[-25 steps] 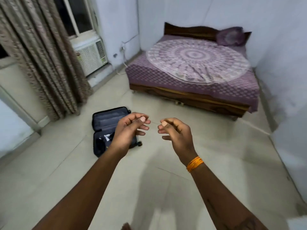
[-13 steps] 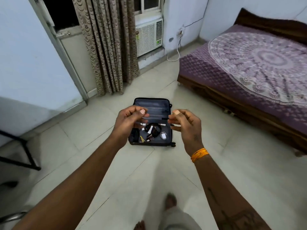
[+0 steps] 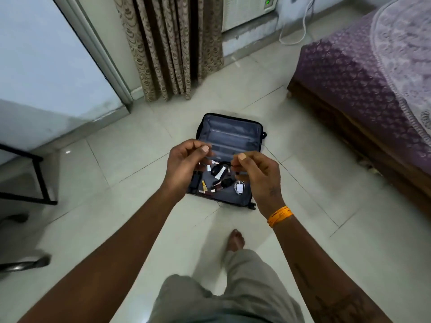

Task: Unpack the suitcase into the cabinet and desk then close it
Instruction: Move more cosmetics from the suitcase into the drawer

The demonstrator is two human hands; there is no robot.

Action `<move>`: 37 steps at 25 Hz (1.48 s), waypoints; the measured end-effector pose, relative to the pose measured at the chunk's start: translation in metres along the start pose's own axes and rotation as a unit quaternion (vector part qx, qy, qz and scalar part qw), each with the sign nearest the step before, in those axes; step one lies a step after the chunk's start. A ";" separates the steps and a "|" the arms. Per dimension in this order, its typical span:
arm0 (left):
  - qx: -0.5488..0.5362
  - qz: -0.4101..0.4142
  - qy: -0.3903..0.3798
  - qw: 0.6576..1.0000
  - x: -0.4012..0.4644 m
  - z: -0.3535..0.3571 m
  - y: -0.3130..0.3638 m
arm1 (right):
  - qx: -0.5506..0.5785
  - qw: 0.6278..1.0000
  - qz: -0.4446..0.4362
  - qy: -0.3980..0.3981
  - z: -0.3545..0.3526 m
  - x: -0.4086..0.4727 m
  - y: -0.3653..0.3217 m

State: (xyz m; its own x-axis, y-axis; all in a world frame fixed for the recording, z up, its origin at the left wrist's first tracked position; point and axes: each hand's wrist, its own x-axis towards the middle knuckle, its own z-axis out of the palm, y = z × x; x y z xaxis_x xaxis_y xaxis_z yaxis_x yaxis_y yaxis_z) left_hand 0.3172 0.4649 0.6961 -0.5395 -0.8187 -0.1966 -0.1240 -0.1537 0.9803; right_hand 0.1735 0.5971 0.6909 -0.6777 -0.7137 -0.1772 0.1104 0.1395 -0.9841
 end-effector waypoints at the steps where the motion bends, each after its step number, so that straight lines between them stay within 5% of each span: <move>1: -0.002 -0.010 0.011 1.000 0.020 0.005 -0.004 | -0.004 1.000 0.014 -0.014 -0.003 0.023 0.006; 10: -0.014 -0.130 0.069 0.989 0.154 0.018 -0.140 | -0.038 0.987 0.156 -0.026 -0.005 0.163 0.157; 18: 0.024 -0.215 0.128 0.968 0.260 0.008 -0.405 | -0.096 0.973 0.206 -0.027 0.044 0.276 0.428; 23: 0.100 -0.389 0.148 0.904 0.303 -0.004 -0.595 | -0.240 0.950 0.152 -0.131 0.078 0.334 0.603; 25: 0.179 -0.407 0.122 0.887 0.304 -0.008 -0.660 | -0.305 0.932 0.115 -0.157 0.085 0.350 0.660; 28: 0.360 -0.323 0.081 0.872 0.309 -0.007 -0.722 | -0.428 0.872 0.070 -0.228 0.083 0.364 0.723; 31: 0.491 -0.270 0.026 0.828 0.326 -0.005 -0.742 | -0.558 0.785 0.009 -0.269 0.080 0.366 0.755; 37: 0.616 -0.217 -0.021 0.757 0.318 0.008 -0.758 | -0.637 0.717 -0.037 -0.281 0.084 0.350 0.768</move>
State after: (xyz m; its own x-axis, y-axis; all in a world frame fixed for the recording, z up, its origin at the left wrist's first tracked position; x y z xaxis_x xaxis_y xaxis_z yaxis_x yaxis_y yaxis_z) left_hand 0.2329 0.3252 -0.1094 -0.2492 -0.8166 -0.5207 -0.9654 0.2520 0.0667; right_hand 0.0818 0.3966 -0.1282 -0.2075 -0.8653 -0.4562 -0.9073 0.3446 -0.2410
